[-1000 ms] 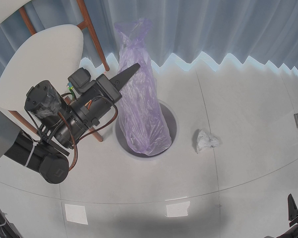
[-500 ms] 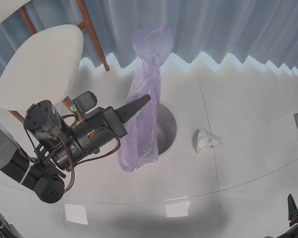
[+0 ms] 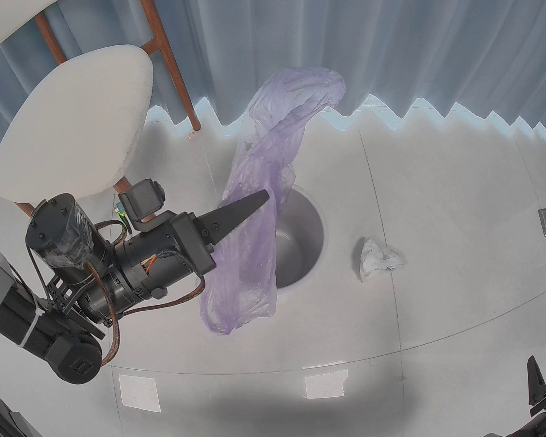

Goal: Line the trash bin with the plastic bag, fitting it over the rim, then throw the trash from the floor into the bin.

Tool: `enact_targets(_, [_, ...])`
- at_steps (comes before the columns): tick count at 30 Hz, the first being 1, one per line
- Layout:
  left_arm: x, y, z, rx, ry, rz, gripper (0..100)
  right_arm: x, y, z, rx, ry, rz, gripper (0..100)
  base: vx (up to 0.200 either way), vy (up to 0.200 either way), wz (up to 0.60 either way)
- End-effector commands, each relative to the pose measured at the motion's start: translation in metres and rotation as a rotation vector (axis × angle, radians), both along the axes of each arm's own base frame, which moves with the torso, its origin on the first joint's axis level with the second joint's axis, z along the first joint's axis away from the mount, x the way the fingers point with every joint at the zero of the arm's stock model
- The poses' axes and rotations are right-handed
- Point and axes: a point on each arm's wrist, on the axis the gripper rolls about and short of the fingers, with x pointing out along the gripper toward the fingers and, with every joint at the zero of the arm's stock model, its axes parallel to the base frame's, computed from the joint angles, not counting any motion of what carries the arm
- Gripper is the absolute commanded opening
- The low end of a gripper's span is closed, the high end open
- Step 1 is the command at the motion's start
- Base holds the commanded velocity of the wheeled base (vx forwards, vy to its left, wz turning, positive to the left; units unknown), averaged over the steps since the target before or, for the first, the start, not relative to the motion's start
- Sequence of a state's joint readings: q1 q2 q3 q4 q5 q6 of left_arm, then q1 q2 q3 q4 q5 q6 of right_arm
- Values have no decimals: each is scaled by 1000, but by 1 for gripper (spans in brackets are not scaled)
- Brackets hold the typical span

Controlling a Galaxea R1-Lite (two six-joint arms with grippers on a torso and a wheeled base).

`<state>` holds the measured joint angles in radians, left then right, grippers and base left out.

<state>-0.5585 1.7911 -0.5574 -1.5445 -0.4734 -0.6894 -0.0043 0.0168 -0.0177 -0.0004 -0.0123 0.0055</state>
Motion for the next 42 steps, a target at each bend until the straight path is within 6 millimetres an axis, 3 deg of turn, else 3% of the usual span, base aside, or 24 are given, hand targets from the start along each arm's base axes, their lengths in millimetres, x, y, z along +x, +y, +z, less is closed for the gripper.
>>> enact_targets(1, [6,1,-6,11,19,13,0,0,0,-5,-1,1,0,100,0,0,0])
enact_targets(5, [23,-2,-10,6,17,37,0,0,0,-5,-1,1,0,100,0,0,0])
enact_targets(9, [26,5,-10,5,19,67,0,0,0,-5,-1,0,0,100,0,0,0])
enact_targets(23, [0,19,-12,31,46,49,0,0,0,-5,1,0,0,100,0,0,0])
enact_targets(28, [-9,22,-10,45,34,0,0,0,0,-5,1,1,0,100,200,0,0])
enact_targets(42, [-9,18,-13,51,42,-13,0,0,0,-5,1,1,0,100,200,0,0])
